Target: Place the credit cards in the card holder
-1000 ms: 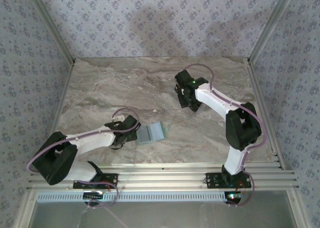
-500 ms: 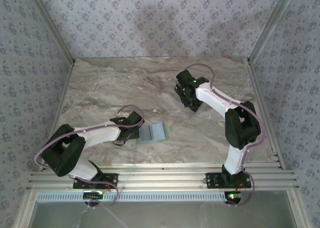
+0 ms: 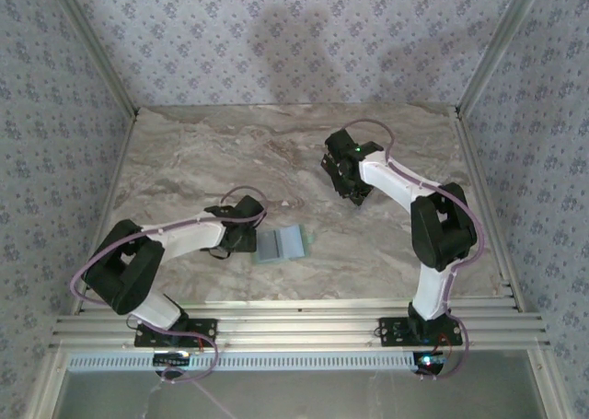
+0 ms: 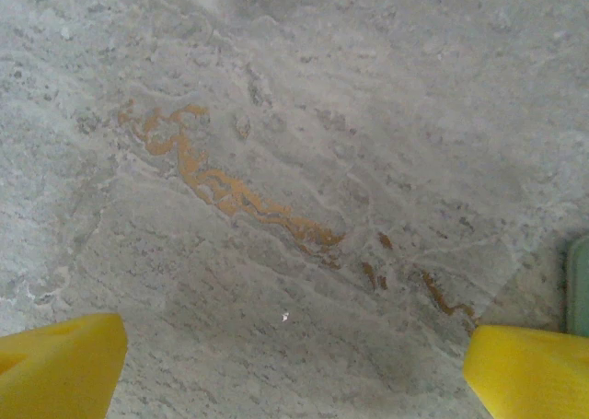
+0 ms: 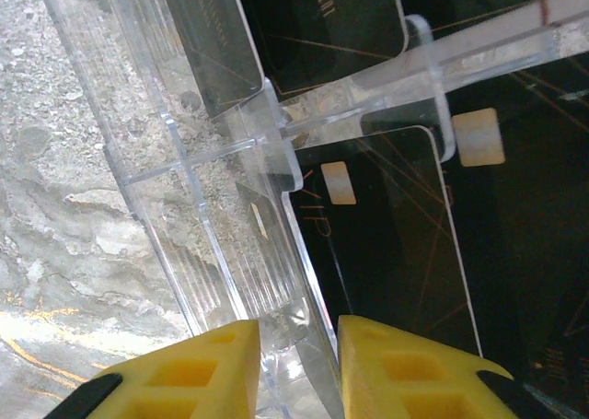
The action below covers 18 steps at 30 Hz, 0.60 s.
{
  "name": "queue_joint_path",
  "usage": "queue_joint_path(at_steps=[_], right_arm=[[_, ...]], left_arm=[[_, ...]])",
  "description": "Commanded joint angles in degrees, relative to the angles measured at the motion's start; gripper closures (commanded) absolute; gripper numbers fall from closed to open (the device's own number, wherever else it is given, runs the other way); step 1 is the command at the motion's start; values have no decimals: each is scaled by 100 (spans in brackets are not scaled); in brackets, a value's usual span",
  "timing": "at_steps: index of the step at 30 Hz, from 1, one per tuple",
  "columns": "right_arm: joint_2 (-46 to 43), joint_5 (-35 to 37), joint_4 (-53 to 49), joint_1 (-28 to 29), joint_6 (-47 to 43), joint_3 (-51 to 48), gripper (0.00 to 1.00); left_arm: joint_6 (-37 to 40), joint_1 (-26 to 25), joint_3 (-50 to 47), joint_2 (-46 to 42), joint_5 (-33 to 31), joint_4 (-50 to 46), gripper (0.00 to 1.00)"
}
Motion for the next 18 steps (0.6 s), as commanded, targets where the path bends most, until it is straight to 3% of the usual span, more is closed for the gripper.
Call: queue_joint_path(at_steps=[1, 10, 18], right_arm=[[49, -98, -65, -27, -1, -40, 74], [21, -141, -90, -30, -41, 43, 82], [5, -123, -135, -45, -133, 100, 98]], left_arm=[[-3, 128, 189, 335, 110, 1456, 0], [118, 144, 330, 313, 214, 1346, 0], [201, 138, 476, 155, 189, 1117, 0]])
